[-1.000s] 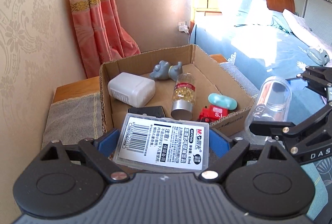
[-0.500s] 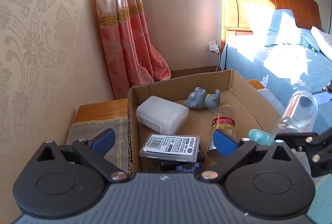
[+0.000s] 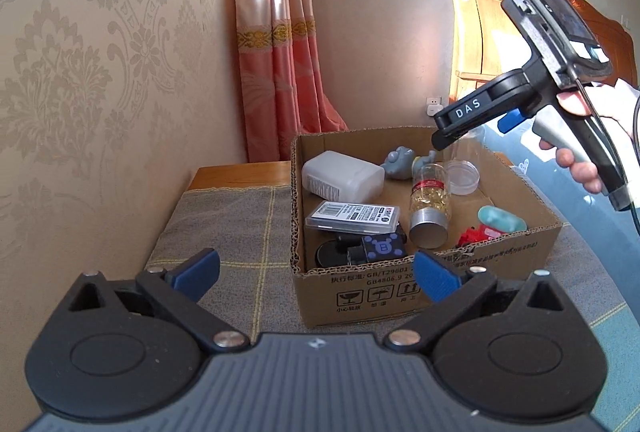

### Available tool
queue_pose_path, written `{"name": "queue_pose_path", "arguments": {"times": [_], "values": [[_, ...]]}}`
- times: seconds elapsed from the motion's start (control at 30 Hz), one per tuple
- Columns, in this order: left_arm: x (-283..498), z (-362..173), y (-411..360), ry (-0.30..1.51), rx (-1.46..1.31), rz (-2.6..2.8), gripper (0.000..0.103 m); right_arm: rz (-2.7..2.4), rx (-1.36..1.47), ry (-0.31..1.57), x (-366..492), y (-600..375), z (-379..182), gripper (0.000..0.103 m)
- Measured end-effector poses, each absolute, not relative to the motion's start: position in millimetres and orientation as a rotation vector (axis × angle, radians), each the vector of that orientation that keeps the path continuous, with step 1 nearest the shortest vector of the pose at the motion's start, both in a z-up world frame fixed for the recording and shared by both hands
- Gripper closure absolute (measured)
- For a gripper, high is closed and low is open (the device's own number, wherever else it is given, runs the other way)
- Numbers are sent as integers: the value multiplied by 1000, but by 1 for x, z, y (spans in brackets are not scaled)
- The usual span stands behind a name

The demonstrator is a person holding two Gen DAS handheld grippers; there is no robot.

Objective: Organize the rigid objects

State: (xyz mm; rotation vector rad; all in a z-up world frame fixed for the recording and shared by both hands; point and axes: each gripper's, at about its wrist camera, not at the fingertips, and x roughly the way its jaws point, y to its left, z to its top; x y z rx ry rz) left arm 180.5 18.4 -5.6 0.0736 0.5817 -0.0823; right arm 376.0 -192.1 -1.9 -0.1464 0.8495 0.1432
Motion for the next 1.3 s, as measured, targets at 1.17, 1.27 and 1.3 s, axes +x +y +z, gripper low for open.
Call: {"name": "queue_pose_path", "arguments": {"times": [1.17, 1.27, 1.3], "values": [[136, 18, -4, 803, 72, -31, 1, -45, 0, 843, 138, -186, 9, 0], [135, 20, -5, 800, 76, -24, 1, -46, -1, 840, 137, -186, 10, 0], [134, 20, -5, 799, 77, -23, 1, -45, -2, 840, 137, -186, 10, 0]]}}
